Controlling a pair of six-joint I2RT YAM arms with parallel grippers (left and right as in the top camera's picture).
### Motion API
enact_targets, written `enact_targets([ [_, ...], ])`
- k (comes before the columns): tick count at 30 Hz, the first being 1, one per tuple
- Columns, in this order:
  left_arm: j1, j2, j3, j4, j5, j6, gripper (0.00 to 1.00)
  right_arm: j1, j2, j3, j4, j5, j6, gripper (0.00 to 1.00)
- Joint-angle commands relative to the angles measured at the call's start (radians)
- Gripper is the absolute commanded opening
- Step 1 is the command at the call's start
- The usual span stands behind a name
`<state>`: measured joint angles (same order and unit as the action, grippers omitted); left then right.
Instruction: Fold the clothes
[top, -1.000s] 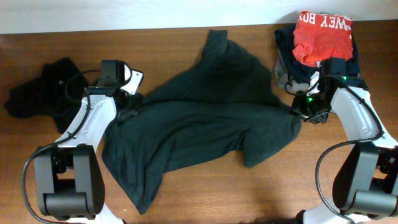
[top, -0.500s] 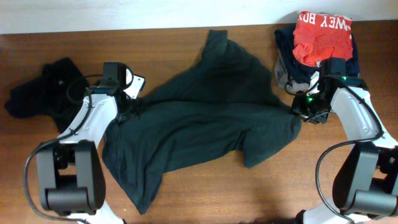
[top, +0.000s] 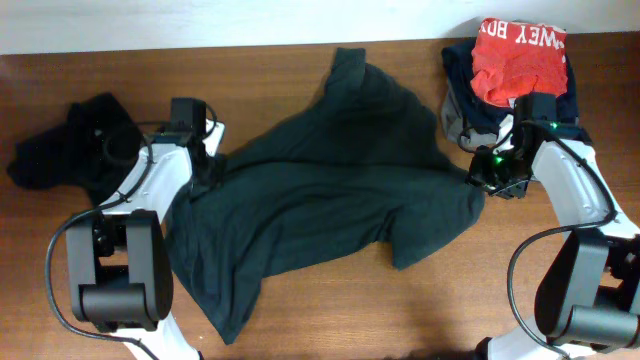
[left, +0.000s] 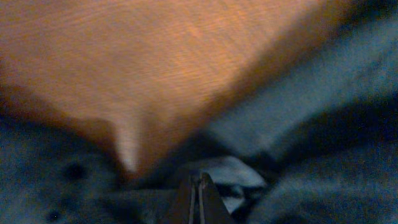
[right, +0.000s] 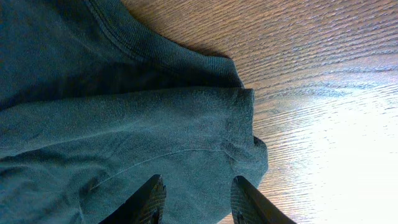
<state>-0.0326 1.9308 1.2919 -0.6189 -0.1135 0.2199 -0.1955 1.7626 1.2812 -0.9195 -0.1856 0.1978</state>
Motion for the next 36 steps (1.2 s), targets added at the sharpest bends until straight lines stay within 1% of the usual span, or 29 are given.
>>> enact_targets([
  [1, 0.003, 0.005, 0.131, -0.022, -0.116, -0.109, 0.01, 0.006, -0.004, 0.016, -0.004, -0.002, -0.011, 0.40],
  [6, 0.003, 0.005, 0.256, -0.013, -0.165, -0.119, 0.01, 0.005, -0.004, 0.016, -0.004, -0.002, -0.011, 0.40],
  [12, 0.006, 0.006, 0.283, 0.117, -0.275, -0.117, 0.01, 0.005, -0.004, 0.016, 0.000, -0.002, -0.011, 0.40],
  [15, 0.027, 0.020, 0.283, 0.168, -0.276, -0.111, 0.01, 0.005, -0.004, 0.016, 0.004, -0.002, -0.011, 0.40],
  [21, 0.125, 0.080, 0.283, 0.255, -0.276, -0.111, 0.01, 0.005, -0.004, 0.016, 0.015, -0.002, -0.011, 0.40],
  [27, 0.216, 0.092, 0.283, 0.327, -0.265, -0.115, 0.01, 0.006, -0.004, 0.016, 0.027, -0.002, -0.010, 0.40],
  [34, 0.258, 0.093, 0.284, 0.369, -0.264, -0.127, 0.01, 0.006, -0.004, 0.016, 0.034, -0.003, -0.010, 0.40],
  [35, 0.258, 0.093, 0.284, 0.372, -0.264, -0.127, 0.05, 0.006, -0.004, 0.016, 0.035, -0.003, -0.010, 0.40],
  [36, 0.258, 0.092, 0.284, 0.374, -0.264, -0.127, 0.23, 0.006, -0.004, 0.016, 0.038, -0.006, -0.011, 0.40],
])
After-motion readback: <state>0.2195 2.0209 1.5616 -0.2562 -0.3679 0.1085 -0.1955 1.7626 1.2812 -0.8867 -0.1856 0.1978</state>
